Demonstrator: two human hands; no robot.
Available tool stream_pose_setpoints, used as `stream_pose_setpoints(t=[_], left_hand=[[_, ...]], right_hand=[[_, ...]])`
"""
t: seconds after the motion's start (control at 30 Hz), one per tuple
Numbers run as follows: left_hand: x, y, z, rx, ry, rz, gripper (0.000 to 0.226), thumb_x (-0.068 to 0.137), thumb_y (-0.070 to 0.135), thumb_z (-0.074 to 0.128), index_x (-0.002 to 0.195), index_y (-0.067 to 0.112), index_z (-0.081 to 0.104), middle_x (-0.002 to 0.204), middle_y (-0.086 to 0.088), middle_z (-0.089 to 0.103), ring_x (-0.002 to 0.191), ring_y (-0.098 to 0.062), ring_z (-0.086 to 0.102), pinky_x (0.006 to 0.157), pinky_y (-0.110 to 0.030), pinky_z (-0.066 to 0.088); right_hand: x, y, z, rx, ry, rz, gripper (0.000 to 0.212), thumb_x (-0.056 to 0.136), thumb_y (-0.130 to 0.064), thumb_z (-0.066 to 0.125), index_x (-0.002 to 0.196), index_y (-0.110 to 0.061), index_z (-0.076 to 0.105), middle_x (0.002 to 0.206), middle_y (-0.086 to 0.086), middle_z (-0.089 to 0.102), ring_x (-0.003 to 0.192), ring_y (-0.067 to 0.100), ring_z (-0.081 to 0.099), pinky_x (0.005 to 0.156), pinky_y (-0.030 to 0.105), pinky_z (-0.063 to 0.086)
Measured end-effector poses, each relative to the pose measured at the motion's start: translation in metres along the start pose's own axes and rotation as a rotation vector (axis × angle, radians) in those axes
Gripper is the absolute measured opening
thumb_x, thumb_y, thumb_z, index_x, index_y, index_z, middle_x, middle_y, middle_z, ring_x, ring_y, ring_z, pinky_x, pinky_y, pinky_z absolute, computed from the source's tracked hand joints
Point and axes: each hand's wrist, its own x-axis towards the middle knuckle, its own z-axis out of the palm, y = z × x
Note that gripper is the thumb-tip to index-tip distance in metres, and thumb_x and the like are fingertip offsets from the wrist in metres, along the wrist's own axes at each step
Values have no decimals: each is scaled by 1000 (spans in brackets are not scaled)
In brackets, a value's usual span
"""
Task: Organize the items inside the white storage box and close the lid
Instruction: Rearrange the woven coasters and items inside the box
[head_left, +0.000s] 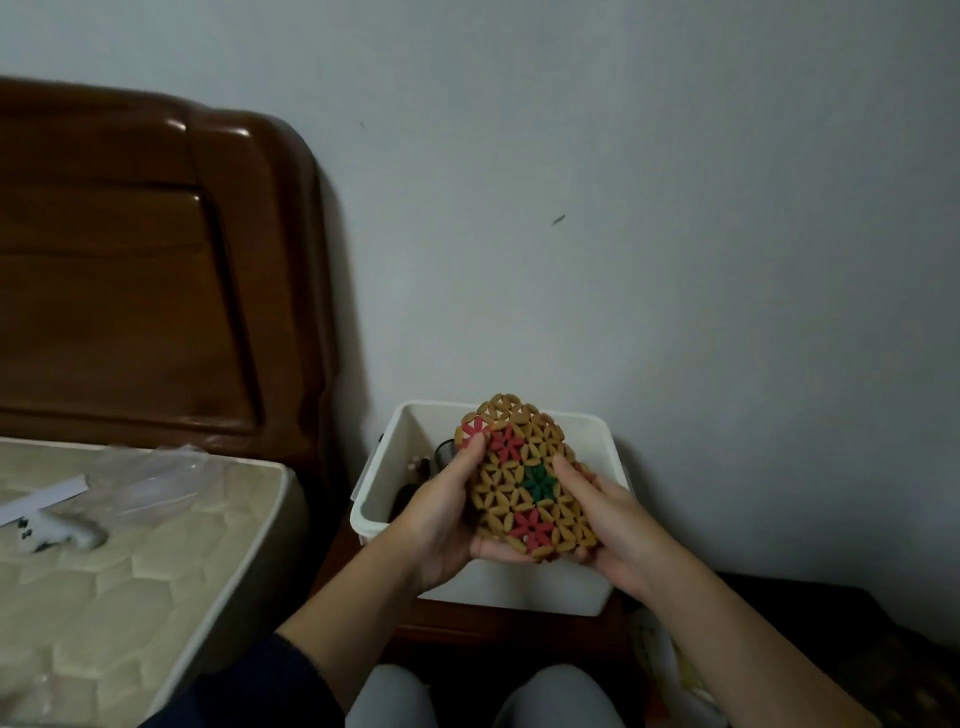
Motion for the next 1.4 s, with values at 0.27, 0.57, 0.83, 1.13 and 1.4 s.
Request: stream_pose_setpoints(t=[0.27, 0.57, 0.83, 1.13, 1.4], left_hand=[[3, 0, -2, 91, 219, 194, 29, 105, 27, 63, 133, 34, 65, 128, -7, 76, 112, -37, 75, 76, -61, 63], [33, 1, -46, 159, 263, 201, 31, 102, 20, 67, 127, 37, 68, 125, -7, 76, 106, -39, 77, 51, -40, 63], [61, 10, -77, 12, 214, 206, 35, 105, 48, 54, 132, 34, 69, 134, -6, 73, 120, -33, 72, 72, -50, 66], [75, -2, -91, -47, 216, 208, 33, 106, 39, 53, 137, 40, 66, 139, -3, 69, 126, -34, 68, 62, -42, 65], [75, -5, -90, -17, 252, 238, 34, 107, 29, 49, 132, 40, 69, 134, -2, 72, 122, -34, 69, 54, -40, 62]], right_hand=[[3, 4, -11, -6, 176, -265, 37, 87, -34, 83, 121, -23, 72, 113, 5, 79, 103, 27, 77, 87, 60, 62], [73, 30, -8, 117, 274, -308, 20, 101, -46, 64, 114, -33, 68, 114, 2, 78, 103, 20, 77, 79, 48, 65], [120, 46, 18, 20, 272, -227, 26, 95, -57, 63, 118, -45, 63, 114, -6, 77, 105, 24, 76, 80, 68, 60], [135, 60, 22, 161, 289, -216, 11, 106, -42, 54, 113, -48, 60, 113, -8, 76, 103, 16, 75, 75, 44, 65], [132, 60, 27, 43, 331, -285, 47, 97, -41, 71, 140, -43, 53, 130, -8, 68, 116, 13, 70, 85, 41, 65]])
